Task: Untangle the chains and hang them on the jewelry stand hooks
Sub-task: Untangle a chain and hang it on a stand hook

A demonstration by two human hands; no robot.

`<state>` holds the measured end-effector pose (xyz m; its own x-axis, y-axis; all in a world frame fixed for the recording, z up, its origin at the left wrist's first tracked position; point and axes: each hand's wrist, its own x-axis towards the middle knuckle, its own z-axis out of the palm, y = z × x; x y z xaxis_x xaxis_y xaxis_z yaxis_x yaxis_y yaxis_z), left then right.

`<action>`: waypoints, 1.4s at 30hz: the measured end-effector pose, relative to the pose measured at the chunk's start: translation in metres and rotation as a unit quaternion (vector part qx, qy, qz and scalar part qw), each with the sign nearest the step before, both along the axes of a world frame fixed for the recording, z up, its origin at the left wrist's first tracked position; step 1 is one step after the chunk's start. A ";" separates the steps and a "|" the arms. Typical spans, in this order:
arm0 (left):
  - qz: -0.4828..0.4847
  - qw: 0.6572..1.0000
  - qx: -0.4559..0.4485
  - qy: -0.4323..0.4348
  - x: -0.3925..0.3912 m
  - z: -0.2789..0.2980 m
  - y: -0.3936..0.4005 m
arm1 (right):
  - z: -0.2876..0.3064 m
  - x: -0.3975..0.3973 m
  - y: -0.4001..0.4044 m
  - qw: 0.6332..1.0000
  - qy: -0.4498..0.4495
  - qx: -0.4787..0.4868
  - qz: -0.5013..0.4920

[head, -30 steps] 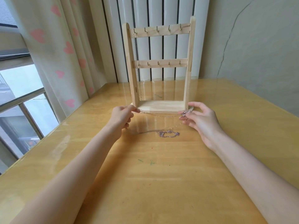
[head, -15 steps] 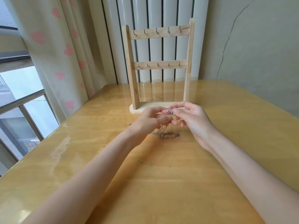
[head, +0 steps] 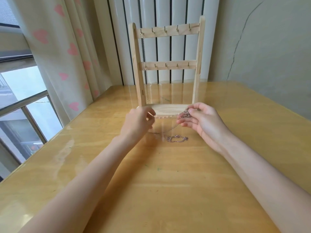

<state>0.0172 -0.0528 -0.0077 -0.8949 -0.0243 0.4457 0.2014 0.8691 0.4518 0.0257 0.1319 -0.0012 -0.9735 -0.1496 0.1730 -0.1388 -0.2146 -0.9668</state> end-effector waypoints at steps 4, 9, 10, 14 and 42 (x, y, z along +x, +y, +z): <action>0.148 0.985 0.059 0.058 -0.006 0.014 -0.027 | 0.002 -0.004 0.009 0.999 0.009 -0.018 -0.036; 0.039 0.845 0.515 -0.139 -0.017 0.023 -0.034 | -0.002 -0.002 0.005 0.997 0.027 0.068 -0.015; 0.028 0.804 0.576 -0.142 -0.020 0.027 -0.035 | -0.002 -0.001 0.004 0.996 0.030 0.088 -0.005; -0.024 0.676 0.732 -0.077 -0.028 0.047 -0.032 | -0.001 0.002 0.002 0.984 0.035 0.168 0.043; -0.346 0.687 0.592 -0.241 -0.005 0.134 0.014 | 0.090 -0.014 -0.030 0.984 0.091 0.088 0.125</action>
